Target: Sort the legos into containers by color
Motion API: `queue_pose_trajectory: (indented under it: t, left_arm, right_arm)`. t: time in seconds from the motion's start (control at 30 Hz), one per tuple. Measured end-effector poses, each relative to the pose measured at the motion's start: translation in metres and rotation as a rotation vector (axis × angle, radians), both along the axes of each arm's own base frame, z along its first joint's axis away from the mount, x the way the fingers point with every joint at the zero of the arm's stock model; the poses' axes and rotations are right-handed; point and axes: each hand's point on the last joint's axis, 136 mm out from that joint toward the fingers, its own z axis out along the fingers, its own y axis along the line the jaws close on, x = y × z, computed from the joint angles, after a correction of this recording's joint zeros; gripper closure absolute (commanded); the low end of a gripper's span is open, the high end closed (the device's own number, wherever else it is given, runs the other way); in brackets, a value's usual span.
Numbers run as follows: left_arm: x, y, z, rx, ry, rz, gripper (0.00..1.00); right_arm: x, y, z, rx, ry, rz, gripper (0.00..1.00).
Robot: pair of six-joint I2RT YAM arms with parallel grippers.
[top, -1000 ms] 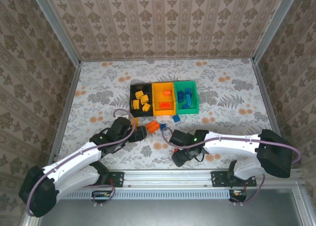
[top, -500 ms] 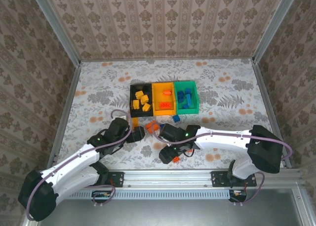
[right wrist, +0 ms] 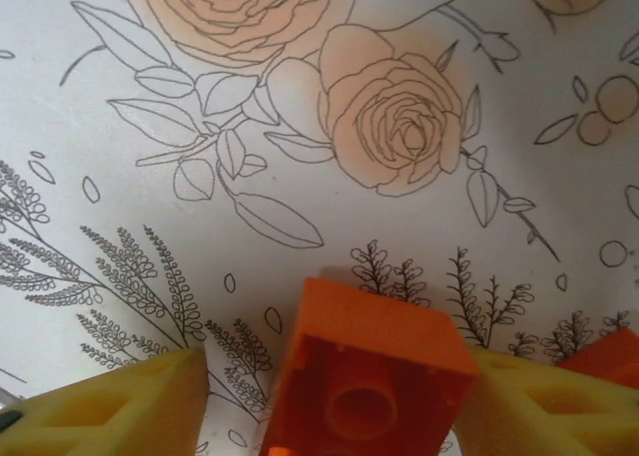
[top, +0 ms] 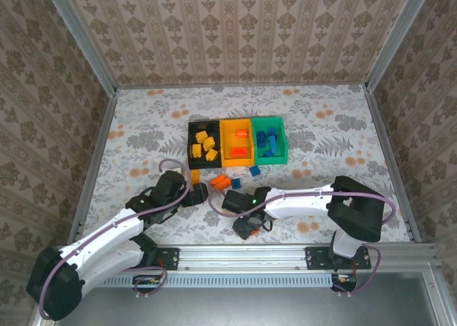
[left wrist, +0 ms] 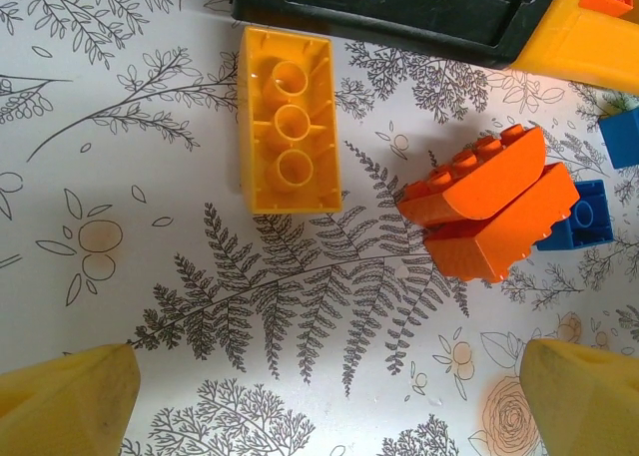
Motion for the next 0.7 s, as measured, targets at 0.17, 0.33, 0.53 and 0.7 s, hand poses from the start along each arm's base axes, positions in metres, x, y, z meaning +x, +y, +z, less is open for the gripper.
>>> queue_pose_trajectory:
  t: [0.17, 0.33, 0.53, 0.7]
  left_arm:
    - [0.001, 0.001, 0.001, -0.003, -0.001, 0.005, 0.0]
    - [0.001, 0.001, 0.002, -0.007, -0.003, 0.003, 0.0]
    - [0.0, 0.0, 0.004, -0.013, -0.008, 0.002, 0.0]
    - [0.001, 0.0, 0.006, -0.022, -0.016, 0.001, 0.0]
  right_arm:
    - [0.007, 0.001, 0.001, -0.004, -0.042, -0.003, 0.67]
    - [0.022, -0.002, 0.008, 0.007, -0.083, -0.033, 0.73]
    - [0.084, 0.001, 0.064, 0.157, -0.188, -0.166, 0.73]
    - [0.166, 0.015, 0.138, 0.348, -0.342, -0.3, 0.72]
